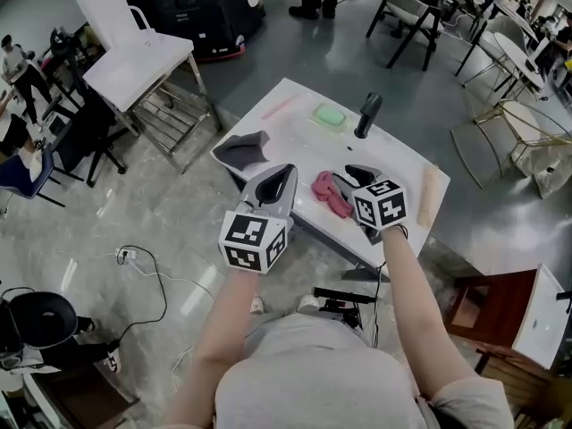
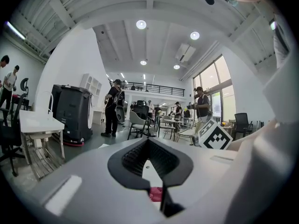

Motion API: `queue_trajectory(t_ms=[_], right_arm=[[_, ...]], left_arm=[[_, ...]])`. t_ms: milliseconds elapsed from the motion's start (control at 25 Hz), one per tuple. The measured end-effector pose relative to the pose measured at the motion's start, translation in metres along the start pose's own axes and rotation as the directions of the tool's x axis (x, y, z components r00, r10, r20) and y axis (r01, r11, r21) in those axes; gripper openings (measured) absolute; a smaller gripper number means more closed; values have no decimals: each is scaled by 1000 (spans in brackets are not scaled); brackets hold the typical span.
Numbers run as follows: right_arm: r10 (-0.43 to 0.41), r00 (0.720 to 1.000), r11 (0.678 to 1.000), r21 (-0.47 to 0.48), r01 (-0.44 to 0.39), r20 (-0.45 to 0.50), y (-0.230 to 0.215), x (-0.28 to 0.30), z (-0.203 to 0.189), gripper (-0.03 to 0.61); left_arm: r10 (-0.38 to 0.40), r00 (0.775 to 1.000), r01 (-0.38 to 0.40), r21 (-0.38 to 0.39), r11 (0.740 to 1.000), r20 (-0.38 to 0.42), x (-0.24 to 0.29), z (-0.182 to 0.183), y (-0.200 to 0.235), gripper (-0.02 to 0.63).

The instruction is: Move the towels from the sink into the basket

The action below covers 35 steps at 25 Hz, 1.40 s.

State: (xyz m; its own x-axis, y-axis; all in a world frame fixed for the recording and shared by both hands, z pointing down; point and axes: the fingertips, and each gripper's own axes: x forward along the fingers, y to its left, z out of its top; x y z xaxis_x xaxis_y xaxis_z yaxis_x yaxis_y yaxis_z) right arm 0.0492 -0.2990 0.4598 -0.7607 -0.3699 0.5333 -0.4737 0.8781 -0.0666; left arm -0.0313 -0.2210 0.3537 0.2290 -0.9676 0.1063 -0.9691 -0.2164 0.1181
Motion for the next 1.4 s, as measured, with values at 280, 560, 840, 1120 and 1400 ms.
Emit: queue_trajectory(t_ms=[280,560,840,1120,1400], right_arm=[[34,986,999,-17,-37,-164,-11,30,-37,199],[46,963,997,64,-30,-267,-28,52,-76,219],[59,925,991,137,-7,-375,-39,80,-120,222],[44,888,983,177,42,-457,-52,101,-156,224],[40,847,990,135,38,-530,-52,119,-189,224]], left_arm=[[-35,998,35,-1,999,-49,33,-16,-7,6],[-72,992,70,-15,997,-106,55,-39,-19,6],[-92,984,85,-54,995,-153,67,-65,-21,6],[-98,977,83,-83,993,-191,77,-88,-24,6],[-95,971,78,-86,993,-221,82,-101,-22,6]])
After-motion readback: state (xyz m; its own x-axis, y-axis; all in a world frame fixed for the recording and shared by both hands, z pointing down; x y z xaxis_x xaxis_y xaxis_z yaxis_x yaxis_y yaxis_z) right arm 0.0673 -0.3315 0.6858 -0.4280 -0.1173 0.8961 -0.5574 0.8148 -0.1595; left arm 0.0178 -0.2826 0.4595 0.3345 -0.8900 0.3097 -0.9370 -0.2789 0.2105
